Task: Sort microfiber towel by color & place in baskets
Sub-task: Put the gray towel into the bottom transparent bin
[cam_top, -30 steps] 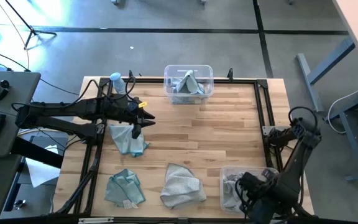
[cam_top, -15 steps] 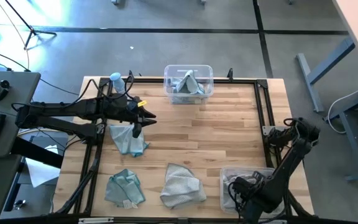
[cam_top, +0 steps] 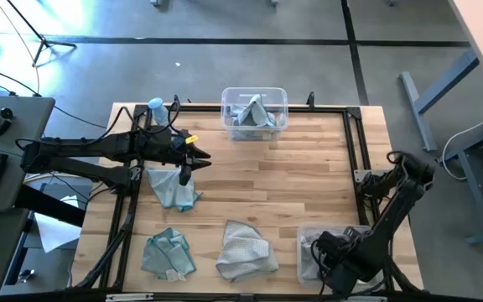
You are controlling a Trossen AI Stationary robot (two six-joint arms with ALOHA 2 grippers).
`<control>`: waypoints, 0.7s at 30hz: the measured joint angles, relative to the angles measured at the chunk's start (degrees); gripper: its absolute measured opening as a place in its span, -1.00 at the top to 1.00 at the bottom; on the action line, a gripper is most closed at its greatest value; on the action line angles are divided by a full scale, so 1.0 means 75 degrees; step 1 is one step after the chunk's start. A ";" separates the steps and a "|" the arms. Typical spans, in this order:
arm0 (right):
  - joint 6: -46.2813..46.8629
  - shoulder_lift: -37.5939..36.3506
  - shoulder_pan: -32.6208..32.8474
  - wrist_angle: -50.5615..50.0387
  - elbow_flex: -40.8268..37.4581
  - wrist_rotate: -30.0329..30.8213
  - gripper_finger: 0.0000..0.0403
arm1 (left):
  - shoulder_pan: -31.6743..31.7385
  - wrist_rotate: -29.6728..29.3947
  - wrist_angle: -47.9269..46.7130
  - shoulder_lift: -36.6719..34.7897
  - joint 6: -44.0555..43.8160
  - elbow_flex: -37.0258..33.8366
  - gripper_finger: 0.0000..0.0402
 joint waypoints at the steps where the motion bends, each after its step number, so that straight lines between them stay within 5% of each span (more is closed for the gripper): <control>1: 0.0105 -0.0087 0.0001 -0.0176 0.0097 0.0002 0.31 | 0.0001 -0.0003 -0.0001 0.0000 0.0002 0.0000 0.43; 13: 0.0531 -0.0586 0.0003 -0.1577 0.1780 -0.0065 0.08 | 0.0000 -0.0006 -0.0007 0.0000 0.0018 0.0000 0.43; 17: 0.0697 -0.0589 0.0006 -0.2171 0.2257 -0.0080 0.18 | 0.0001 -0.0006 -0.0007 0.0000 0.0005 0.0000 0.43; 21: 0.0785 -0.0589 0.0009 -0.2162 0.2207 -0.0083 0.52 | 0.0001 -0.0006 -0.0007 0.0000 0.0000 0.0000 0.43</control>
